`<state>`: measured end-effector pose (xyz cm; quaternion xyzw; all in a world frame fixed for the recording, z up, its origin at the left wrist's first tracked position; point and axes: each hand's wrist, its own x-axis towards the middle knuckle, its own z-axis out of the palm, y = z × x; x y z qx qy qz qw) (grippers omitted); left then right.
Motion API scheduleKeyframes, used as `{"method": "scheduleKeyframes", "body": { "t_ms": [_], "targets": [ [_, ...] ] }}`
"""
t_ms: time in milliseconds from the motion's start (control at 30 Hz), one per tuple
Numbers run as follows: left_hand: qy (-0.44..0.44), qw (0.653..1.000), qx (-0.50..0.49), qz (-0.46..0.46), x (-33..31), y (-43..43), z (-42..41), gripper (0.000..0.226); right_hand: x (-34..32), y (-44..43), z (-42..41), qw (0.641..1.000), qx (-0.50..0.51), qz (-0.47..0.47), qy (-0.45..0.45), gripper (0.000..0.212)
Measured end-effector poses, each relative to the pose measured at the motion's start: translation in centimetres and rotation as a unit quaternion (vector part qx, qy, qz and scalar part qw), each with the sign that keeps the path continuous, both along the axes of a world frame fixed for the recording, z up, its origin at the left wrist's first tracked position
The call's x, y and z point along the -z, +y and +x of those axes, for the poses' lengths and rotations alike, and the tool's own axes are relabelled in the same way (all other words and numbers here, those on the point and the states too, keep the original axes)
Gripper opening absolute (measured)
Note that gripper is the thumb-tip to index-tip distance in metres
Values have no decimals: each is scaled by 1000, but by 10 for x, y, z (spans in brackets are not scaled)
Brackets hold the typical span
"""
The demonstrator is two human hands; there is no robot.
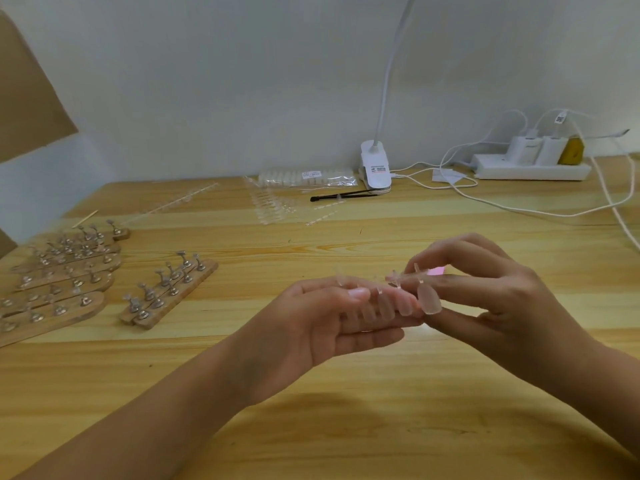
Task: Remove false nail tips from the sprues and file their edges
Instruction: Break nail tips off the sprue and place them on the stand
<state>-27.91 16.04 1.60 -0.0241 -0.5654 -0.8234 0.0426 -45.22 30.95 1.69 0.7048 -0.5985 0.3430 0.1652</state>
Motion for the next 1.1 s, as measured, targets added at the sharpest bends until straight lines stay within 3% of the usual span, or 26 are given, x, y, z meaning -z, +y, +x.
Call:
{"method": "scheduleKeyframes", "body": {
  "t_ms": [300, 500, 567, 633, 700, 767, 833, 933, 1100],
  "targets": [
    [-14, 999, -30, 8, -3, -6, 2, 31, -11, -4, 7, 998, 0, 26, 54, 29],
    [-27, 994, -42, 94, -8, -23, 4, 28, -25, -29, 5, 998, -13, 21, 59, 29],
    [-35, 989, -57, 129, -10, -28, 5, 26, -24, -39, 7, 1000, -18, 10, 9, 26],
    [-33, 988, -77, 130, -13, -28, 5, 24, -20, -46, 9, 992, -21, -11, -120, 20],
    [-21, 979, -162, 118, -13, -27, 3, 23, -15, -48, 10, 951, -31, -33, -307, 21],
    [-13, 943, -305, 130, -11, -29, 1, 24, -7, -48, 5, 914, -22, -33, -405, 24],
    [-17, 904, -399, 153, -7, -35, 0, 23, 6, -46, 0, 931, 8, 23, -365, 25],
    [-27, 874, -448, 184, -5, -45, 1, 24, 24, -46, -1, 958, 28, 106, -265, 21],
    [-49, 879, -425, 211, -1, -45, 0, 24, 30, -47, 1, 971, 35, 120, -201, 27]
  ]
}}
